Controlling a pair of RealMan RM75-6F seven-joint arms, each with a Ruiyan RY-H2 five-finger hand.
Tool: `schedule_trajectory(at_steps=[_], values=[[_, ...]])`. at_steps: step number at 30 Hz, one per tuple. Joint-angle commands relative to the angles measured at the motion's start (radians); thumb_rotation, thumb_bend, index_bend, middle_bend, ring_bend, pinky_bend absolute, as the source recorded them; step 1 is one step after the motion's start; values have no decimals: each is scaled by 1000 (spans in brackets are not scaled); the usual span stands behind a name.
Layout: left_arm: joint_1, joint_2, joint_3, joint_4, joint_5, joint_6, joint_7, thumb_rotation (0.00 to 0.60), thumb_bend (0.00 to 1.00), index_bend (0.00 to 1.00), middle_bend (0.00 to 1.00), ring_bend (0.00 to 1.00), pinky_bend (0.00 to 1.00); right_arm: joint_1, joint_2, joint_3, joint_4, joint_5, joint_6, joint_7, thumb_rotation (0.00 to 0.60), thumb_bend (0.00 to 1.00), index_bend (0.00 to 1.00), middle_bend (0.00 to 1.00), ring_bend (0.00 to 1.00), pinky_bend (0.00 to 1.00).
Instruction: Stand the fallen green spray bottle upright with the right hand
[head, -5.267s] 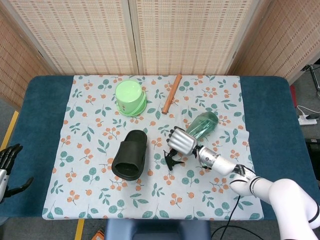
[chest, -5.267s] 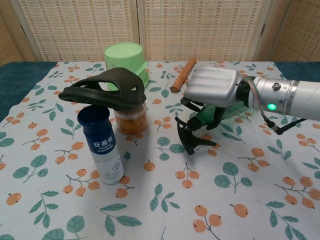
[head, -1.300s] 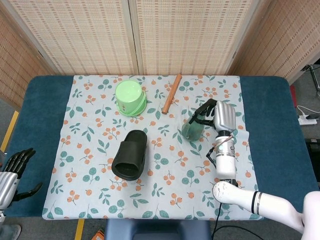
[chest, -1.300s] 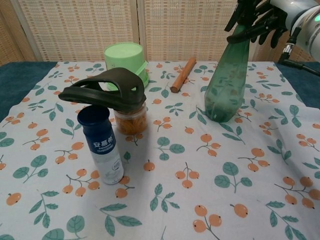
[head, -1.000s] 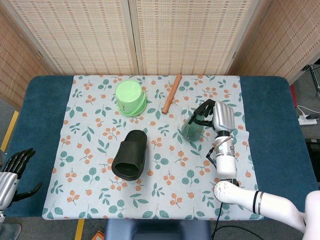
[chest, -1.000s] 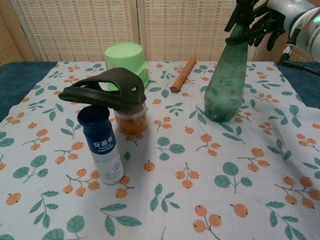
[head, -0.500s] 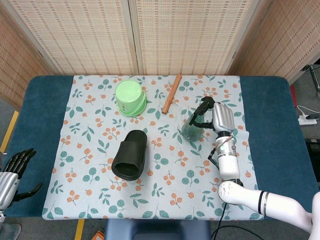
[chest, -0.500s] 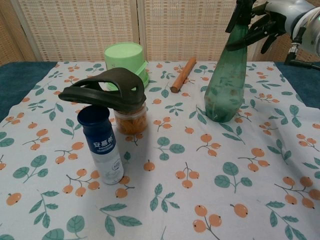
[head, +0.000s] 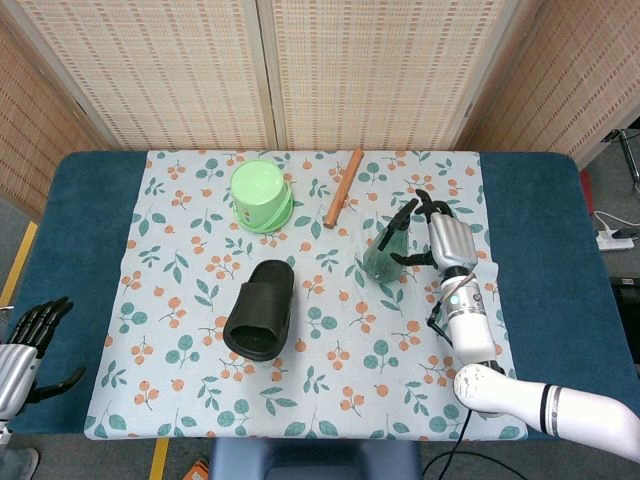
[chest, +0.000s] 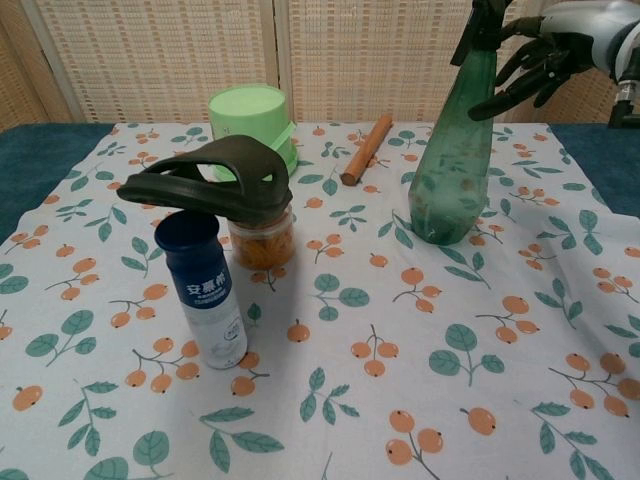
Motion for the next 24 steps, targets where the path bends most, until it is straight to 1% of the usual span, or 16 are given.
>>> schedule_trajectory(at_steps=[1,4,6,7,8,10,11,14,16,18,22,24], values=[[0,1,0,-2,1,2,2,600,222,16,9,0,0,6,61,-22,-57,62,1,-51,600,0,0,199,53,300],[2,2,0,-5,2,5,5,600,222,16,9,0,0,9,115,-53,-104,87,1,-100,600,0,0,173,31,286],[2,3,0,-5,1,5,5,600,222,16,10,0,0,13,167,-105,-140,72,12,-176,600,0,0,152,13,270],[2,3,0,-5,0,5,5,600,222,16,10,0,0,15,189,-137,-153,53,24,-221,600,0,0,137,5,255],[2,2,0,-4,0,4,5,600,222,16,10,0,0,18,215,-186,-164,18,50,-289,600,0,0,121,1,240],[1,1,0,-3,0,3,5,600,222,16,10,0,0,17,241,-266,-167,-51,105,-395,600,0,0,96,0,225],[1,1,0,-1,-2,1,5,600,222,16,10,0,0,12,250,-325,-159,-107,155,-471,600,0,0,82,0,224],[-1,1,-3,0,-10,-5,0,600,221,17,9,0,0,-19,251,-427,-134,-197,258,-586,600,43,0,60,0,218],[-2,0,-5,2,-15,-9,-3,600,222,16,10,0,0,-43,255,-445,-130,-206,287,-587,600,91,0,54,0,215],[-5,-2,-7,6,-20,-15,-6,600,222,17,9,0,0,-65,271,-445,-122,-201,285,-553,600,139,0,52,0,214],[-8,-5,-9,13,-28,-26,-10,600,222,16,10,0,0,-92,306,-436,-88,-214,237,-466,600,158,0,48,0,213],[-7,-4,-12,14,-31,-24,-13,600,222,16,10,0,0,-114,323,-424,-76,-254,199,-364,600,149,0,32,0,206]])
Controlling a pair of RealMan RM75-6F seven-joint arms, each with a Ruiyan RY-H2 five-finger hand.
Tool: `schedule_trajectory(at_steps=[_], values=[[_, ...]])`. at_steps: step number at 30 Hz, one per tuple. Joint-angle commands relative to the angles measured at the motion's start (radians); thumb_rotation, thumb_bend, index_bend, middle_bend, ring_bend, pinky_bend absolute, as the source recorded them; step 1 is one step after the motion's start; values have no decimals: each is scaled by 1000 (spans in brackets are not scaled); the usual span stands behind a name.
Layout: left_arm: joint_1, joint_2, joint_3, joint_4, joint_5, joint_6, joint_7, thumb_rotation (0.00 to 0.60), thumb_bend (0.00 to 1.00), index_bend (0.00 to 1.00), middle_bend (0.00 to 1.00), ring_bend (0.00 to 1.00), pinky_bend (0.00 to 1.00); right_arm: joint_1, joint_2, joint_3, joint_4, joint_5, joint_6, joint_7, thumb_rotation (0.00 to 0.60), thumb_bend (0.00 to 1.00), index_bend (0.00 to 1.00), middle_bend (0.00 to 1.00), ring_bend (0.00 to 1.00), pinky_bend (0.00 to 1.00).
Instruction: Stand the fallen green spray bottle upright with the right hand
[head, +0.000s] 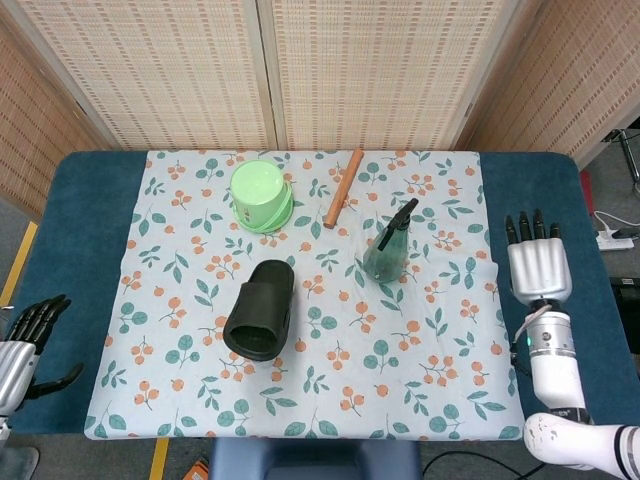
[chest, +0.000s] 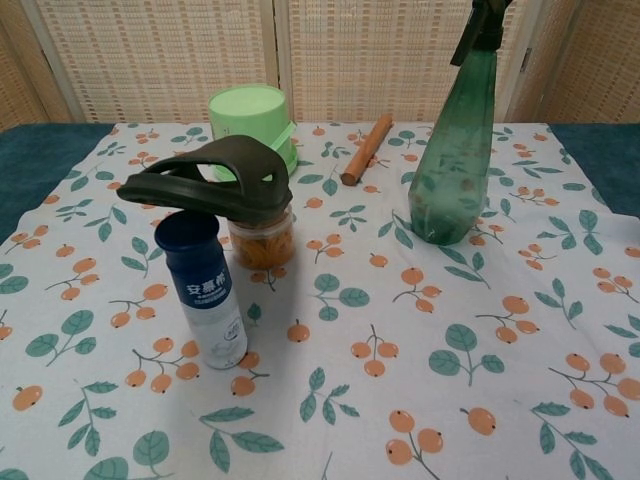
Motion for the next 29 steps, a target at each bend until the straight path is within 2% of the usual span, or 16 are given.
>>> schedule_trajectory(at_steps=[1,4,8,14,17,20,29], values=[[2,0,-4,1,-4,5,-5,600,222,17,10,0,0,-67,49,17,54,-108,-79,234,600,142,0,28,0,204],[2,-2,-6,1,-5,8,-9,600,222,16,9,0,0,-132,23,21,145,-287,-70,477,600,121,0,27,0,203],[2,-1,-5,-3,0,10,-4,600,221,16,10,0,0,-221,-36,20,268,-461,-8,762,600,117,0,27,0,203],[3,0,-5,-7,0,12,1,600,221,16,10,0,0,-339,-131,-27,449,-602,50,1026,600,117,0,28,0,203],[3,-1,-4,-10,3,13,8,600,221,17,10,0,0,-371,-173,-49,543,-639,37,1080,600,117,0,28,0,203],[4,-1,-1,-15,8,14,19,600,221,16,10,0,0,-390,-198,-48,593,-656,25,1111,600,117,0,28,0,203],[4,-3,-1,-19,3,10,31,600,220,16,10,0,0,-420,-208,-33,604,-693,4,1088,600,118,0,27,0,203]])
